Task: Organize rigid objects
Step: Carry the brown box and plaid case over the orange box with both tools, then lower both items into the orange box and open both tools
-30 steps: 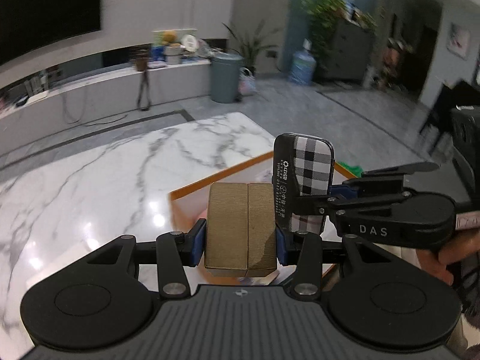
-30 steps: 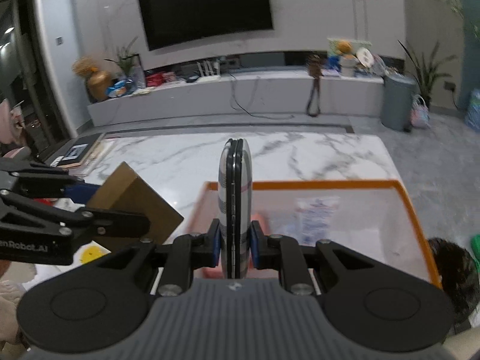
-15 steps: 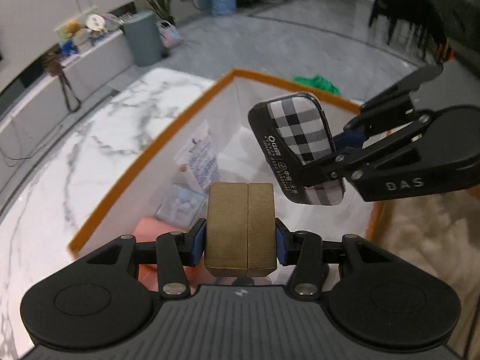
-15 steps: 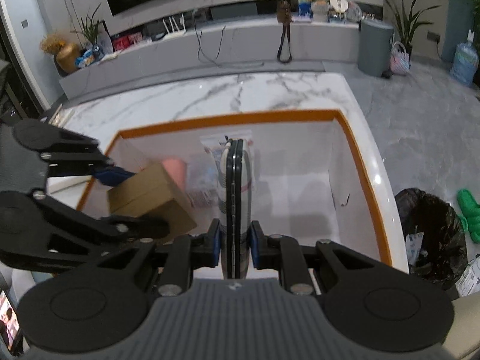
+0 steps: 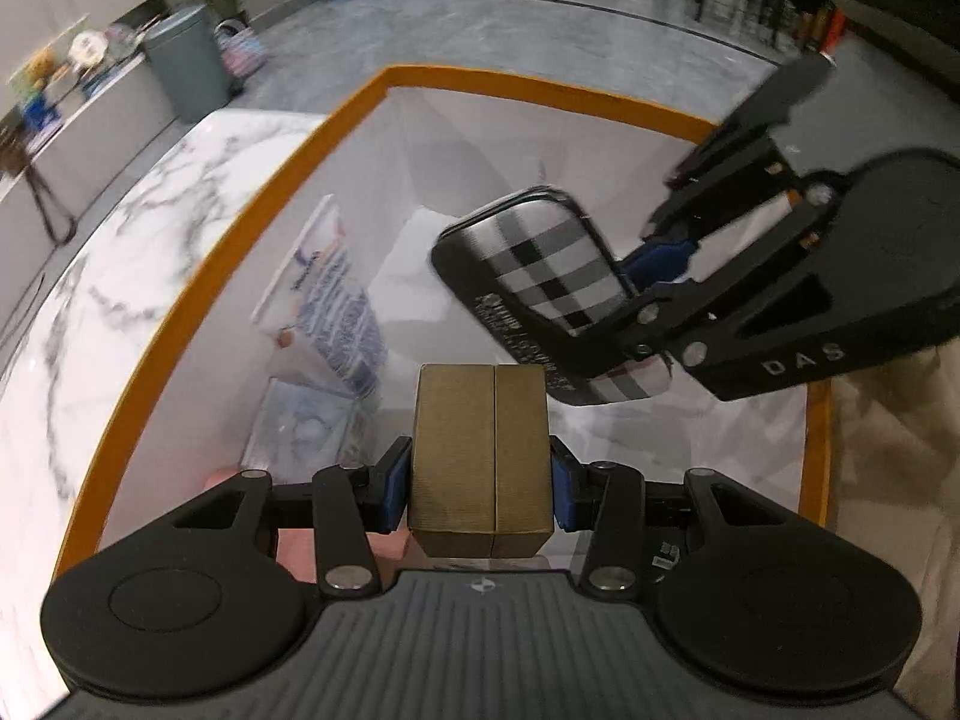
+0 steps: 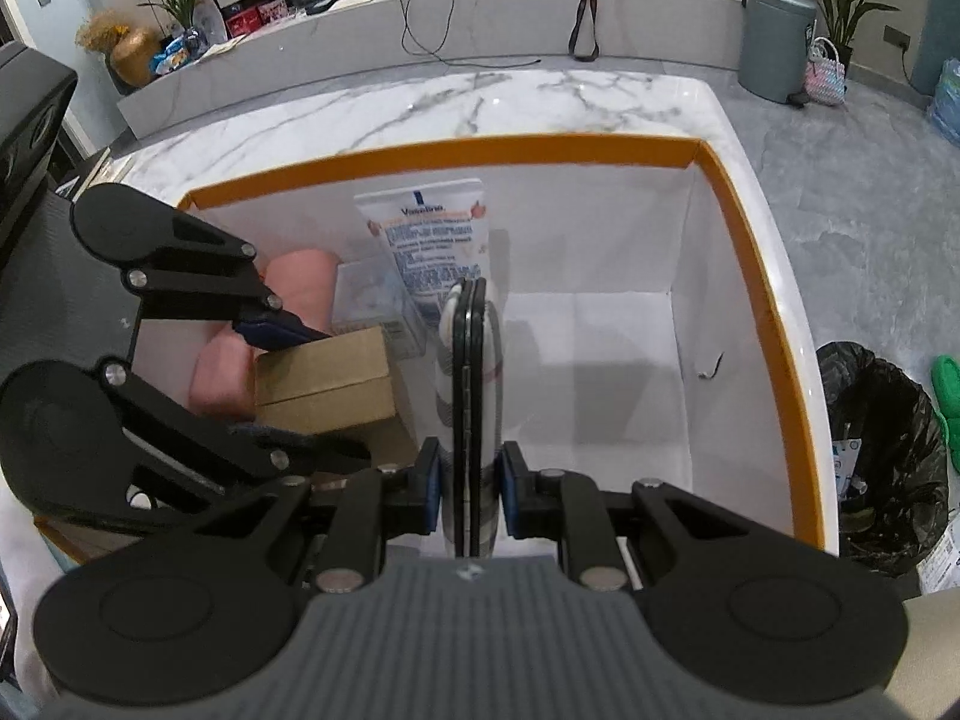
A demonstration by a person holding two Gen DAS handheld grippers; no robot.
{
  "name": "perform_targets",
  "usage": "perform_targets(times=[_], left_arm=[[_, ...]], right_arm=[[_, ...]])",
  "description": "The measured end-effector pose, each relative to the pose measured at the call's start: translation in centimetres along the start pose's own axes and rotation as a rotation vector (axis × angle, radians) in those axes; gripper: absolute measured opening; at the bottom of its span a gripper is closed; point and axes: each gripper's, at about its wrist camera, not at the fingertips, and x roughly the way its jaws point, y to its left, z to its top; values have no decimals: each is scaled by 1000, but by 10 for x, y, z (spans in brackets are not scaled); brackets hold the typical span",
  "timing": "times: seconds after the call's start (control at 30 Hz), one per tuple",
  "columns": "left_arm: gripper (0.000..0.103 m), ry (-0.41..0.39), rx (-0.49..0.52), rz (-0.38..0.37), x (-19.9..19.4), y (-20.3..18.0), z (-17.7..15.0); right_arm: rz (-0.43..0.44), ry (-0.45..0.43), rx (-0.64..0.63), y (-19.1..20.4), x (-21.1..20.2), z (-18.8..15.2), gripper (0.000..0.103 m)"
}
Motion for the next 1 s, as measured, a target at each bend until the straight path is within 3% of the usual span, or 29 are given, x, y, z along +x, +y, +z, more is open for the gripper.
perform_targets(times=[0.27,0.37,0.47,0.73,0.87,1.0], left_arm=[[52,48,86,23,21,-6,3],[57,55,107,40,22,-7,3],[71,42,108,69,18,-5,3],[70,11,91,39,6,-3,2],[62,55,155,74,12,-12,-3],[61,49,167,85,12,-11,-7]], right_arm=[[3,44,-20,2,9,2,18],[11,62,-18,2,12,2,18],[15,79,-18,2,14,2,18],[83,178,18,-11,22,20,19],[88,213,53,-19,30,29,19],[142,231,114,-26,34,36,19]])
